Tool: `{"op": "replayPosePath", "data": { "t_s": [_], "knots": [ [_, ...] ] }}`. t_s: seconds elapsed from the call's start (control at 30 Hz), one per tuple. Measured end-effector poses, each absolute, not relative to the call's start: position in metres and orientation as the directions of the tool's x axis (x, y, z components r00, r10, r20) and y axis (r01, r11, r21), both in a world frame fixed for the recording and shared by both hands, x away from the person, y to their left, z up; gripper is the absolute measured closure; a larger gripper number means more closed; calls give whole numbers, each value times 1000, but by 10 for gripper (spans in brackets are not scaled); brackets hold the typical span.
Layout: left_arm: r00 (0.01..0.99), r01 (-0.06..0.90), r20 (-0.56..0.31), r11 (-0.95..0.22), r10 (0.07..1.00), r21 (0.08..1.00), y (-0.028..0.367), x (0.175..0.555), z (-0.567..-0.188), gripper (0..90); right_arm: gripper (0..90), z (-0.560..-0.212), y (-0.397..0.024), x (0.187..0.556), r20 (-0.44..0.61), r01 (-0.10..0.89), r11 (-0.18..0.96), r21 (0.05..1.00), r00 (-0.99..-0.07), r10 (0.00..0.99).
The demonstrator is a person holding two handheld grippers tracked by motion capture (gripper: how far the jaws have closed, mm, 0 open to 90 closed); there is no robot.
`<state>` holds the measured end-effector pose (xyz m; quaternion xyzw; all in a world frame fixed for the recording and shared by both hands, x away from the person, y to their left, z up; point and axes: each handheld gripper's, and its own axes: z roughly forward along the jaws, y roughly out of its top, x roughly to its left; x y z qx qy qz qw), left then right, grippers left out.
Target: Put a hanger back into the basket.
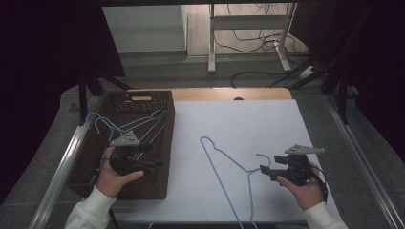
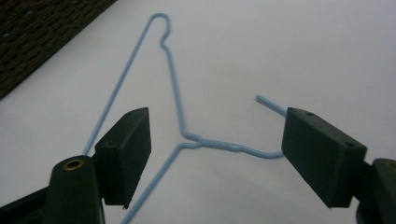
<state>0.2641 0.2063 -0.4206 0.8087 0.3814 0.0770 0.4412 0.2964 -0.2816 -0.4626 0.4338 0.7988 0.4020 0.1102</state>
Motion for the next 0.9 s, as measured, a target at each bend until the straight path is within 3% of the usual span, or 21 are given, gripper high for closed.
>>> {"op": "replayPosePath", "data": {
  "t_s": [0.07,0.27,0.43,0.53,0.9],
  "knots": [
    [698,547,-210,-320,685,773,206,263,-420,203,259,-462,-274,295,166,603,318,731,-610,775],
    [702,544,-207,-326,681,773,203,263,-420,203,437,-464,-254,289,184,623,377,685,-649,739],
    [705,544,-202,-336,679,769,202,263,-421,208,766,-475,-238,279,185,636,465,616,-690,699],
    [708,542,-199,-340,677,769,201,263,-421,210,877,-481,-231,272,180,637,515,574,-711,680],
    [716,535,-189,-354,673,767,199,262,-421,216,891,-501,-207,249,151,639,654,405,-752,641]
  ]
}}
